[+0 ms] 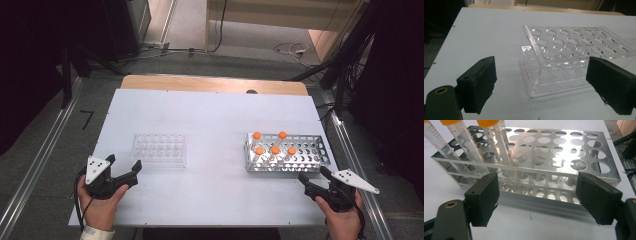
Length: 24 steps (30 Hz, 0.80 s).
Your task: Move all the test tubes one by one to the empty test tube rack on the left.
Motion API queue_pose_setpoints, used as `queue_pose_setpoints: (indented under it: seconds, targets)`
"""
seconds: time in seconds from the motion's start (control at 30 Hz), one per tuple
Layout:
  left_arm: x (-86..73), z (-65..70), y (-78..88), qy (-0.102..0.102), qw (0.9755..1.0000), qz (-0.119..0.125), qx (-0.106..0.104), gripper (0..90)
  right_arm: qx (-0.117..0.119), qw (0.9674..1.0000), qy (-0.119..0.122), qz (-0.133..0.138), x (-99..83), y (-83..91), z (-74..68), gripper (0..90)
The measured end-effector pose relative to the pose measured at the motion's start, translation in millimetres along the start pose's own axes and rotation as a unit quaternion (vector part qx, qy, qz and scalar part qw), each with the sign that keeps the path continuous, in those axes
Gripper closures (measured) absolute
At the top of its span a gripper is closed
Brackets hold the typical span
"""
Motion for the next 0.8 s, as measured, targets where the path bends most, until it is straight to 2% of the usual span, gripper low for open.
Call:
queue_pose_setpoints:
  seconds: [0.57, 0.8]
  targets:
    - [0.5, -1.3, 0.1, 0.002, 1.0, 0.002, 0.001, 9.6, 0.012, 0.9996, 0.021, 0.014, 17.4, -13.8, -18.4, 23.0]
    - [0.4, -1.0, -0.4, 0.001, 1.0, 0.001, 0.002, 9.6, 0.016, 0.9992, 0.031, 0.019, 22.4, -20.0, -25.2, 33.0]
Point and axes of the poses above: each handheld gripper's, and its own axes: y roughly backward along the jaws, x roughly out of its top, z roughly to its right, the point moved 10 cm from there along -y, roughly forward along the jaws, and after that the axes turned 4 degrees about -y, right-handed, at the moved point
